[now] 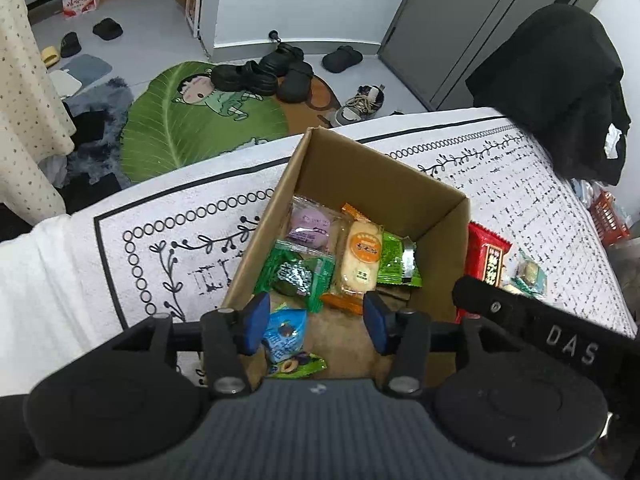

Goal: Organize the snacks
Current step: 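Carry the blue-green candy and red bar into the box and open both tools, then withdraw both tools from the box back toward the snack pile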

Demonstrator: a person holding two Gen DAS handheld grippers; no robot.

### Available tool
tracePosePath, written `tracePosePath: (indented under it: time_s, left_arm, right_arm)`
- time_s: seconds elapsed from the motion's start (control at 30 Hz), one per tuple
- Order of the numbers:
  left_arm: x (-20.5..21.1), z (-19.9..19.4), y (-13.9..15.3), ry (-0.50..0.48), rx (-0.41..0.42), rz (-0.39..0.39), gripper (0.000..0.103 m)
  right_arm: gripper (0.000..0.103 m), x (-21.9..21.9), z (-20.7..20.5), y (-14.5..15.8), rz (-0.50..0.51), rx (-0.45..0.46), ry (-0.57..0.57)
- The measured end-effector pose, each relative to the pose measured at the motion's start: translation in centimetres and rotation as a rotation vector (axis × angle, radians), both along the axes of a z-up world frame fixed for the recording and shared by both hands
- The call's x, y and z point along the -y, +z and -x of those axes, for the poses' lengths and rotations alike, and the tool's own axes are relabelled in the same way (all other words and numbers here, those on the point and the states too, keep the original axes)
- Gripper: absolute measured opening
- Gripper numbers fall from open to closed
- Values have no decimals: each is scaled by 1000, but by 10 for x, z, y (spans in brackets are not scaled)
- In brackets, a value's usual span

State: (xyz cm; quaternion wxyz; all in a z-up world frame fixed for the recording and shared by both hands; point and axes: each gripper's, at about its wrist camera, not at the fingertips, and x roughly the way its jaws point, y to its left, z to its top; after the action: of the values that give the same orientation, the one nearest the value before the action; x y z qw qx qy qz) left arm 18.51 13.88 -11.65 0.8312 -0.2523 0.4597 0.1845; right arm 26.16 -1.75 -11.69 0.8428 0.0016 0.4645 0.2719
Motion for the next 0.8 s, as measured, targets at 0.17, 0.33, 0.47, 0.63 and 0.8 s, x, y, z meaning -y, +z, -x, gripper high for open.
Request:
tracePosePath:
  time_s: [0.17,0.33,0.47,0.63,0.8]
  left_arm:
    - [-3,2,1,19,2,1,63]
    - [-1,3,1,21,-2,-16,73]
    - [8,0,2,-9,-18,-43,74]
    - [24,-2,10,-49,2,-96,75]
    - [40,-2,14,-52,-4,-137,80]
  right_arm:
    - [45,9,4,1,-15,0,-21]
    - [56,25,7,2,-19,-1,-42]
    - [66,41,8,4,-13,5,-64]
    - [76,61,7,4,-5,11,-94]
    - [85,75,6,4,13,35,-124]
